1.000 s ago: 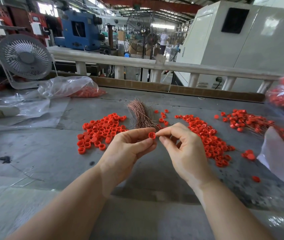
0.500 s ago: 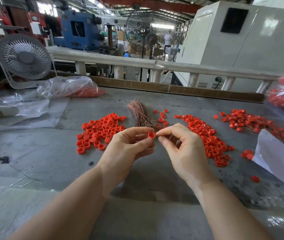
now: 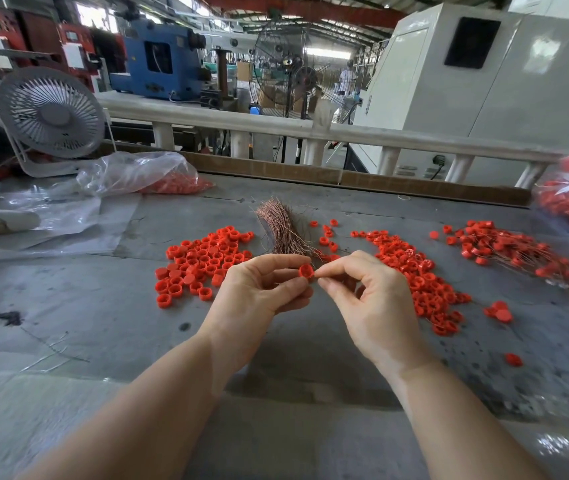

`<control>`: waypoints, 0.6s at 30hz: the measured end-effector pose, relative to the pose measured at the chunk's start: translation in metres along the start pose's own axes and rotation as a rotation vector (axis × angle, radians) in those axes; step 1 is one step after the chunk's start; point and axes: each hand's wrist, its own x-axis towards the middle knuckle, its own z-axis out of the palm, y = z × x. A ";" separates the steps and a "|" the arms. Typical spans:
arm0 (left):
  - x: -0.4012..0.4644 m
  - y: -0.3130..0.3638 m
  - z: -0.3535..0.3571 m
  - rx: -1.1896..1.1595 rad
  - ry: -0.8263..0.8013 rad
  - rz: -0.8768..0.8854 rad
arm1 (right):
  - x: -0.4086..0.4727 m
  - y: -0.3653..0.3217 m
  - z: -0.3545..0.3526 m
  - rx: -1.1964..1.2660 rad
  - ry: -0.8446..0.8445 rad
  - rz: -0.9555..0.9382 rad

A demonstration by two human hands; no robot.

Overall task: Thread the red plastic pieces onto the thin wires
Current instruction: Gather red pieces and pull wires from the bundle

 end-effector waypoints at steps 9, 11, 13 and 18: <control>-0.001 0.000 0.001 0.014 -0.002 0.010 | -0.001 0.000 0.000 0.011 0.006 -0.003; 0.000 0.000 0.001 -0.007 -0.002 0.000 | -0.001 0.000 0.000 0.006 -0.002 -0.002; 0.001 0.000 0.001 -0.030 -0.001 -0.006 | -0.001 0.000 0.000 0.009 -0.005 0.002; 0.000 0.001 0.002 -0.087 0.004 -0.028 | -0.001 0.001 0.001 0.004 -0.004 0.008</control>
